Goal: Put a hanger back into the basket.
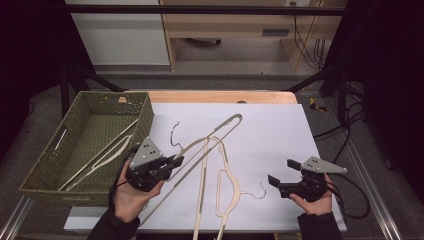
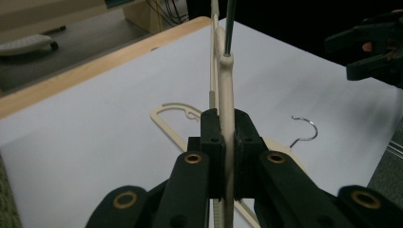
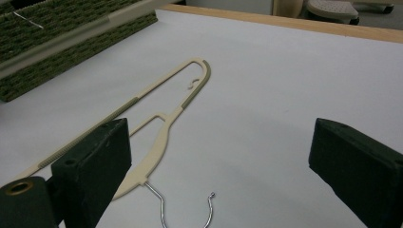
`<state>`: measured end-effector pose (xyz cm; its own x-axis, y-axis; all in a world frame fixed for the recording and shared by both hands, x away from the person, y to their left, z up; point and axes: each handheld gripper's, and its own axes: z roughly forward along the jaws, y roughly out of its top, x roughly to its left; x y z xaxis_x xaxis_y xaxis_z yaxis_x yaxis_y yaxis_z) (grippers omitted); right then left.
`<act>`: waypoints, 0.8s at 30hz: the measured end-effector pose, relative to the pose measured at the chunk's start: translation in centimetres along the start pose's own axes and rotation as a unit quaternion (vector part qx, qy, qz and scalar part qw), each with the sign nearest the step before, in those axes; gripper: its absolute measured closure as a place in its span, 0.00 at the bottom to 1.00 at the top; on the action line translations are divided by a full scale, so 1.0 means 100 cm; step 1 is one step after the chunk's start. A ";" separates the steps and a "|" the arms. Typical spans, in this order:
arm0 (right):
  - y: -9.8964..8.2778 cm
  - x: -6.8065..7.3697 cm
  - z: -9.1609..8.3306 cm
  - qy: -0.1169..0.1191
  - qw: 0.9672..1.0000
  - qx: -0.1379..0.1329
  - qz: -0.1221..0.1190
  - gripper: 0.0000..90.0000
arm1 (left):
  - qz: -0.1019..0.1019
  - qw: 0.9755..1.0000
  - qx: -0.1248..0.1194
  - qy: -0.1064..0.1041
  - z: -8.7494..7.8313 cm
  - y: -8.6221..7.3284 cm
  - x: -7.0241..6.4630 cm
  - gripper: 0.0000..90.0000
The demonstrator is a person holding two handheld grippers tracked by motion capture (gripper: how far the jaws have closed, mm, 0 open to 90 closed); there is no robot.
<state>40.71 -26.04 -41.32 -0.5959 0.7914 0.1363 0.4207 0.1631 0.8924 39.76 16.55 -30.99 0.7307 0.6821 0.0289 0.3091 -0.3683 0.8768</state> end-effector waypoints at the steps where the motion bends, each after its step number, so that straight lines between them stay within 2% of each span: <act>1: 0.000 0.000 -0.001 0.000 1.000 -0.001 -0.002 0.08 | 0.005 1.000 -0.003 -0.002 -0.004 0.004 0.001 0.95; 6: 0.000 0.000 -0.001 -0.002 1.000 -0.003 0.001 0.08 | 0.040 0.999 -0.007 -0.002 -0.023 0.026 0.012 0.95; 10: 0.001 0.000 -0.001 -0.003 1.000 -0.007 0.004 0.08 | 0.059 0.998 -0.015 -0.018 -0.040 0.046 0.030 0.95; 13: 0.000 0.000 -0.001 -0.004 1.000 -0.005 0.000 0.08 | 0.072 0.997 -0.016 -0.015 -0.051 0.057 0.045 0.95; 17: 0.000 0.000 -0.001 -0.005 1.000 -0.007 -0.002 0.07 | 0.093 0.996 -0.001 -0.008 -0.060 0.063 0.067 0.95; 19: 0.001 0.000 -0.002 -0.007 1.000 -0.010 0.000 0.07 | 0.086 0.996 0.001 -0.006 -0.063 0.063 0.077 0.95; 20: 0.001 0.000 -0.002 -0.007 1.000 -0.010 0.000 0.07 | 0.096 0.995 0.006 -0.001 -0.065 0.063 0.083 0.95; 24: 0.001 0.000 -0.002 -0.004 1.000 -0.010 0.003 0.07 | 0.099 0.995 0.003 0.017 -0.073 0.057 0.109 0.95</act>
<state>40.62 -26.10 -41.19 -0.5883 0.7966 0.1392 0.4113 0.1465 0.8997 45.01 26.53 -22.16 0.7564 0.6173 0.2164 0.1654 -0.5006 0.8497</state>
